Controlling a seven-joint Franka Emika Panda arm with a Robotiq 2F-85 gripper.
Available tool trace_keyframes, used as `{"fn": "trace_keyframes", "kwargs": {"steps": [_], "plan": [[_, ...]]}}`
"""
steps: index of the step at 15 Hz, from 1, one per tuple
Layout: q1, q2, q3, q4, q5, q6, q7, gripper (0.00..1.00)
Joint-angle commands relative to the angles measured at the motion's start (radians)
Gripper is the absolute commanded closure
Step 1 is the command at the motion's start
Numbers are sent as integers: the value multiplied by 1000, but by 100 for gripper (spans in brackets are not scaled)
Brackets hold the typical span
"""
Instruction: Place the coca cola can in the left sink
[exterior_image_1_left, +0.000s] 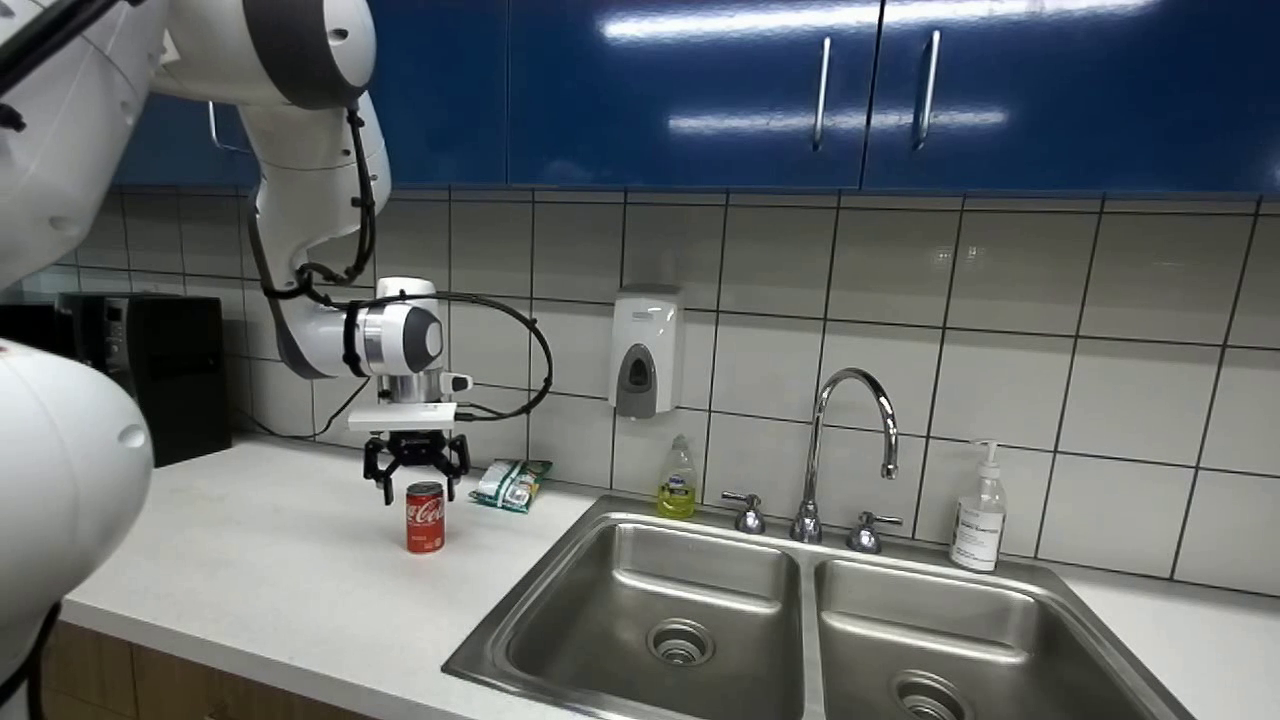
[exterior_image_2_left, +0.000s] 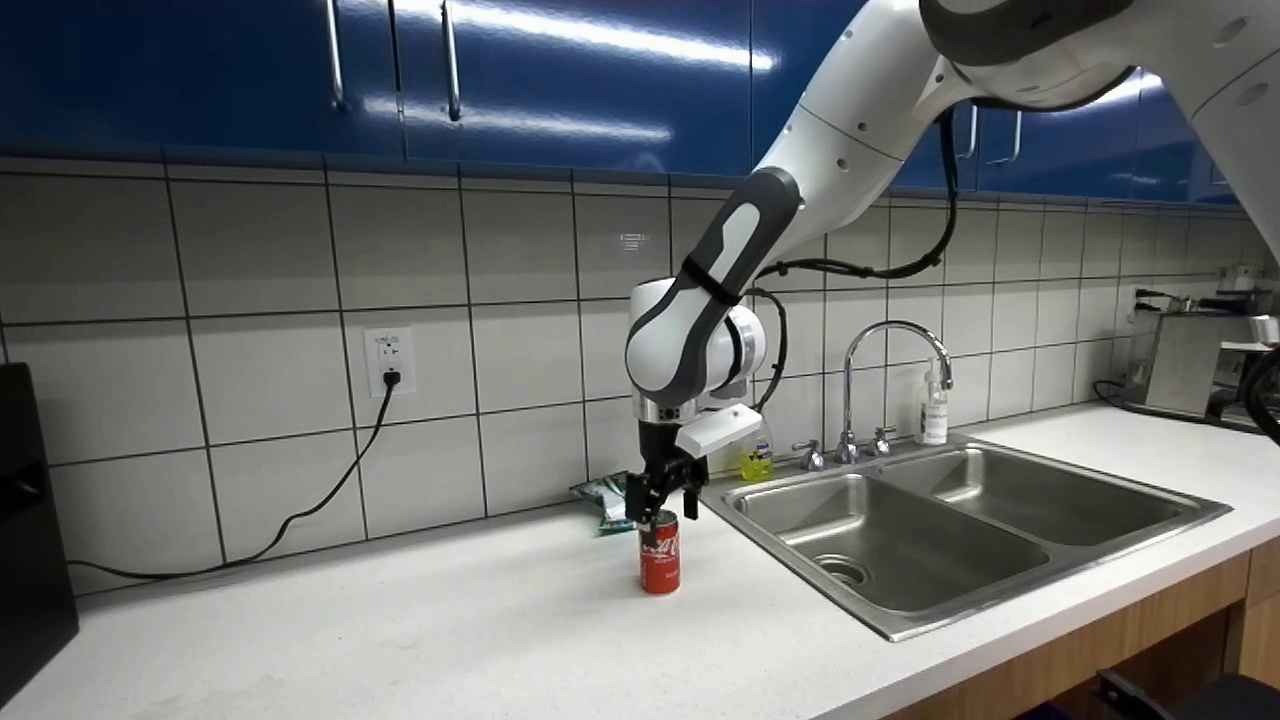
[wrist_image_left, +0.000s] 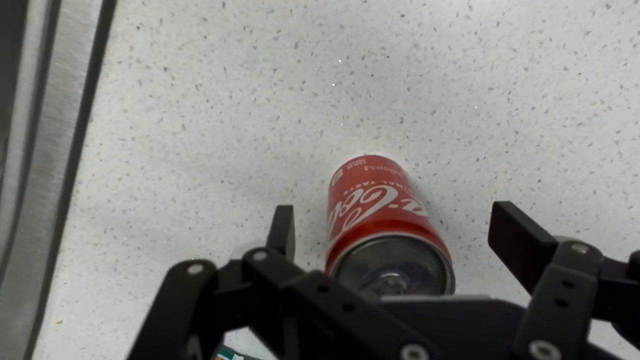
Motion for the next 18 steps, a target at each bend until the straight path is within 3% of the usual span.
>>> {"fn": "trace_keyframes", "kwargs": {"steps": [1,15,16,17,18], "plan": [[6,40,-7,62,-26,-27,6,0],[11,114,-23,156,-28,-53,10,0],[13,117,-25,161,-31,-64,9,25],[18,120,-30,167,-37,-79,16,26],[21,125,-33,174,-43,-100,16,35]]}}
